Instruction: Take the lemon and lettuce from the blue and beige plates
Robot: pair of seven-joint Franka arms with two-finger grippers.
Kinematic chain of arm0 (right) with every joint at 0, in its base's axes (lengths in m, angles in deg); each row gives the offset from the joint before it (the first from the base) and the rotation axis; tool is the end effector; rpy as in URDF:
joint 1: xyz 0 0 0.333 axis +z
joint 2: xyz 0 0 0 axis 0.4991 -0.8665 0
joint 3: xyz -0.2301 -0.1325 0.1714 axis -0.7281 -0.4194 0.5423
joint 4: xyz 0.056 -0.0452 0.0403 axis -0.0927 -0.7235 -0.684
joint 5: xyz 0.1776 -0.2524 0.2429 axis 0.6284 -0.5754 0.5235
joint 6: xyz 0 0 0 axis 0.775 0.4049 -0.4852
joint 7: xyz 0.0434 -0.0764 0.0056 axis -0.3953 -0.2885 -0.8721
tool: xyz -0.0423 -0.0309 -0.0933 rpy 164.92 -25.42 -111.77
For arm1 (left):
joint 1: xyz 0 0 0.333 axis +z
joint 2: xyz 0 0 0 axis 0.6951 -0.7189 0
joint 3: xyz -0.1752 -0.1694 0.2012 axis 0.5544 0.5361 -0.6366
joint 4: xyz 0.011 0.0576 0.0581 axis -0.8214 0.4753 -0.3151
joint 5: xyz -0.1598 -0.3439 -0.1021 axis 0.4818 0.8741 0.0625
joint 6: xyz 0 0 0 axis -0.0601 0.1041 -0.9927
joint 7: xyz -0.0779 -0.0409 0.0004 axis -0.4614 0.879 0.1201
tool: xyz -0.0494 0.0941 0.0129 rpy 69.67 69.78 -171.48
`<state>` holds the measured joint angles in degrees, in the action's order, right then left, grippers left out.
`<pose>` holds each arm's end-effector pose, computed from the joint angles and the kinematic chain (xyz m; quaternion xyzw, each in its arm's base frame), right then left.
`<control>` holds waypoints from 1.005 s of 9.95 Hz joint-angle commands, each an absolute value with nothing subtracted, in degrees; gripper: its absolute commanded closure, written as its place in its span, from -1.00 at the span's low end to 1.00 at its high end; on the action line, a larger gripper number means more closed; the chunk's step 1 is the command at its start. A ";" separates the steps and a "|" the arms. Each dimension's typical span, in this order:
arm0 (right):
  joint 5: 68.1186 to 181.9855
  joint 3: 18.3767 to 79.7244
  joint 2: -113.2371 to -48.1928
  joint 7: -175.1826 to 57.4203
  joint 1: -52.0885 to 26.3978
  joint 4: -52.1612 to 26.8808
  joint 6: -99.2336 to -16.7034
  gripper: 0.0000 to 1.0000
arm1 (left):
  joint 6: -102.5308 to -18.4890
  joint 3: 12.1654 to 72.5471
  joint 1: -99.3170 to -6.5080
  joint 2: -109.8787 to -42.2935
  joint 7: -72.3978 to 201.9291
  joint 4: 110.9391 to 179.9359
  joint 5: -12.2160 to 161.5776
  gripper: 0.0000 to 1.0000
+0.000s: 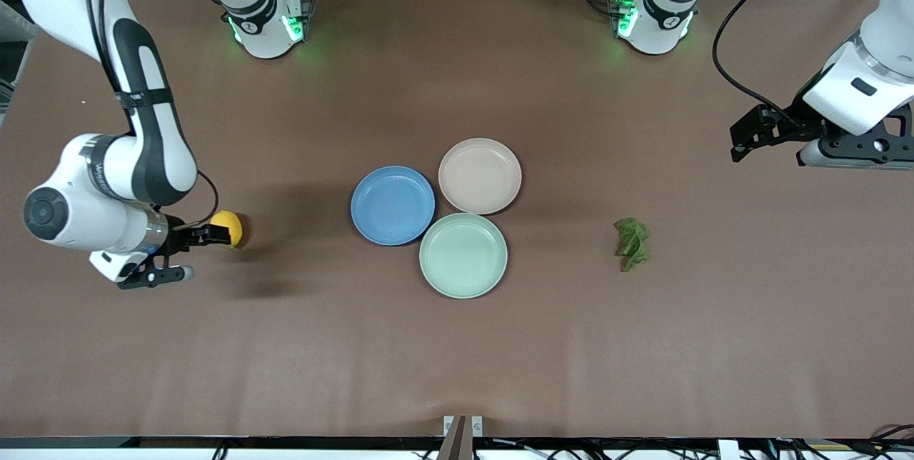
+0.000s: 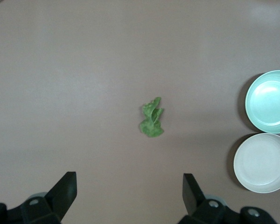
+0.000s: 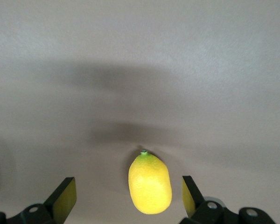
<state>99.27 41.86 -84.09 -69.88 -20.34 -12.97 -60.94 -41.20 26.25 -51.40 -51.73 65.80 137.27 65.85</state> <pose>0.6495 -0.0117 0.3068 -0.9952 -0.0703 0.0534 0.0418 0.5659 -0.0947 0.6128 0.9984 -0.0354 0.0426 0.0074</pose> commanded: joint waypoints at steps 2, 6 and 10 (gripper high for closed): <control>98.31 42.37 -79.76 -69.32 -21.77 -13.90 -59.42 -1.00 | -40.55 26.49 -51.07 -49.41 67.52 139.15 66.13 -1.00; 94.63 42.98 -73.96 -64.43 -21.95 -14.08 -55.74 -1.00 | -40.20 26.58 -51.07 -47.83 67.52 140.56 66.13 -1.00; 90.32 48.24 -68.60 -57.28 -23.69 -13.99 -51.69 -1.00 | -40.11 26.58 -51.16 -48.35 68.92 140.30 66.04 -1.00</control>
<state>91.93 45.45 -71.58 -58.79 -21.39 -12.64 -52.80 -40.52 26.46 -51.52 -49.21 66.96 139.59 65.85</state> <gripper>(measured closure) 0.000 0.000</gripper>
